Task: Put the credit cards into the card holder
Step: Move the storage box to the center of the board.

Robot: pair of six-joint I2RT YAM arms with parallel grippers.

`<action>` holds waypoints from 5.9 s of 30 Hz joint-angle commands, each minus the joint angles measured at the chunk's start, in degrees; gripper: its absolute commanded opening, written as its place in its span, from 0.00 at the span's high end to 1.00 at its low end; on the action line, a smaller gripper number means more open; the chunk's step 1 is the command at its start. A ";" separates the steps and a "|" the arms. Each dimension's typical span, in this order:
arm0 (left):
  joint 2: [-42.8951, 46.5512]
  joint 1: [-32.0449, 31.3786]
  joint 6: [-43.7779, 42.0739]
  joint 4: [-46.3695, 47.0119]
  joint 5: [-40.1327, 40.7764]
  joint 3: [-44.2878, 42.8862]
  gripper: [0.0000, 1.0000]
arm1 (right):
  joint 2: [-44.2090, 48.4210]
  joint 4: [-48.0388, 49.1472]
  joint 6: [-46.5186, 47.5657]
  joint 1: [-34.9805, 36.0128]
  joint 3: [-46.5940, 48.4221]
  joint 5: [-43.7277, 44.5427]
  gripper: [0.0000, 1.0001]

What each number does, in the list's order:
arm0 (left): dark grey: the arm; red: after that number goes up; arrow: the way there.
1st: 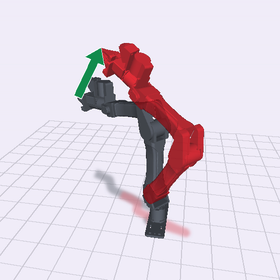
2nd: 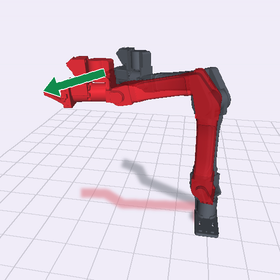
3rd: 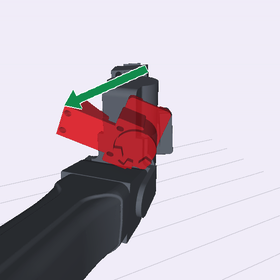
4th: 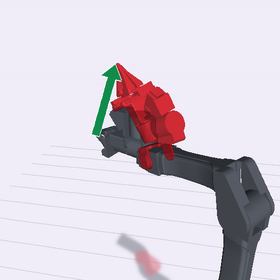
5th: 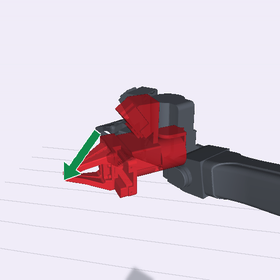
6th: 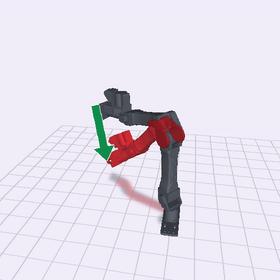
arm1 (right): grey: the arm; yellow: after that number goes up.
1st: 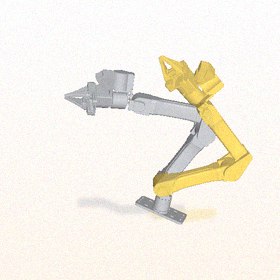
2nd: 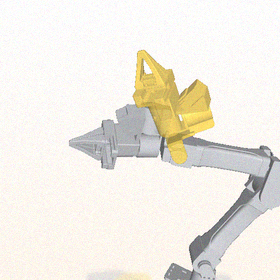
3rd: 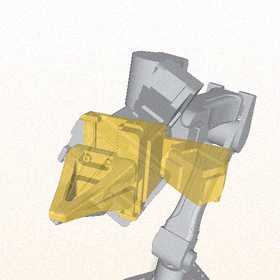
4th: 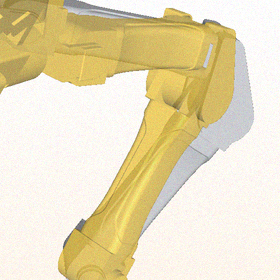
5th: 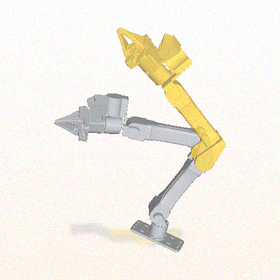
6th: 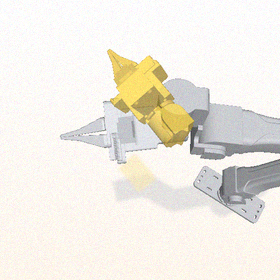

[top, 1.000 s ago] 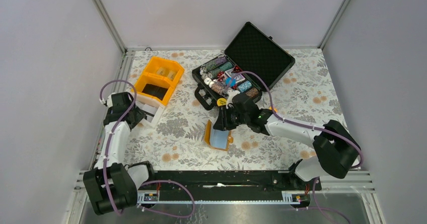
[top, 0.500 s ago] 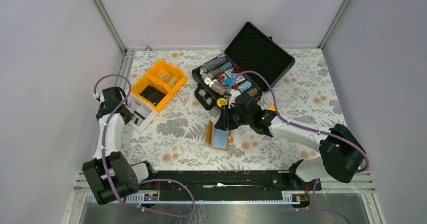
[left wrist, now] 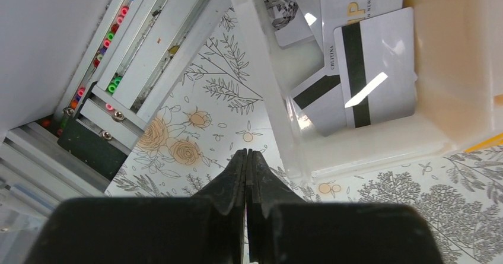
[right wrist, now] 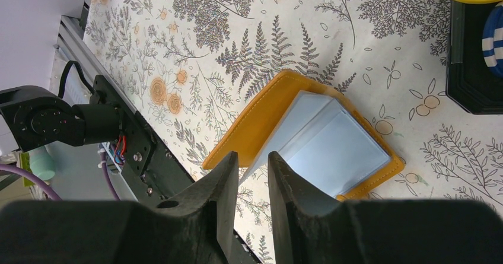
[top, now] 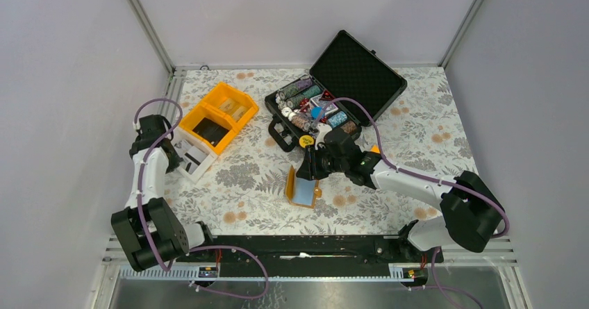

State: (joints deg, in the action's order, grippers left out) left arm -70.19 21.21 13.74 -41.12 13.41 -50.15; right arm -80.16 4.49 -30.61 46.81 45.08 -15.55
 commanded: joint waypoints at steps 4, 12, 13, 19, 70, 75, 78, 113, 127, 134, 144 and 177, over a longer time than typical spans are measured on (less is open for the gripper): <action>-1.09 1.04 -3.51 0.21 4.75 -3.03 1.00 | 0.90 -0.55 1.75 -0.40 0.29 0.00 0.67; 1.37 1.27 -4.68 1.82 2.40 -2.14 0.85 | 1.62 -1.85 3.14 -0.40 0.55 1.02 0.66; 1.96 1.21 -4.11 2.24 1.59 -1.81 0.73 | 1.60 -1.92 3.17 -0.40 0.54 1.11 0.65; 4.67 1.25 2.39 3.99 -0.03 -1.54 0.41 | 1.76 -1.82 2.97 -0.40 0.30 1.61 0.63; -9.01 -4.27 -5.06 5.70 0.53 -2.60 0.79 | -13.19 4.96 0.05 4.36 7.53 -1.95 0.64; -6.92 -5.11 -3.87 5.70 -0.34 -2.07 0.49 | -18.73 2.74 1.35 6.66 11.75 0.97 0.64; -5.89 -5.48 -3.44 5.62 -0.25 -2.22 0.37 | -22.00 1.64 1.91 7.47 13.88 2.32 0.64; -11.73 -10.73 4.81 9.17 -10.89 -9.95 0.37 | -16.77 -13.42 6.54 6.24 25.93 15.20 0.30; -12.51 -12.21 -0.05 5.63 -2.35 -8.17 0.98 | -7.20 -13.14 7.57 4.29 19.19 19.49 0.29; -7.12 -13.92 0.43 4.82 -2.50 -3.22 1.00 | -2.26 -12.52 7.17 3.99 16.07 21.06 0.27; -3.06 -15.32 2.85 4.57 -4.51 0.08 1.00 | -1.48 -11.75 6.66 3.99 15.39 20.87 0.27; -11.90 -9.25 8.15 8.96 -8.38 -3.08 0.91 | 0.17 -10.16 7.32 2.87 11.87 21.48 0.24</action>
State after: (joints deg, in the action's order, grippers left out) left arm -81.89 11.66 24.25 -30.81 4.56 -52.47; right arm -82.00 -7.79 -23.79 50.87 57.71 3.97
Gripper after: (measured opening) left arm 0.236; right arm 0.748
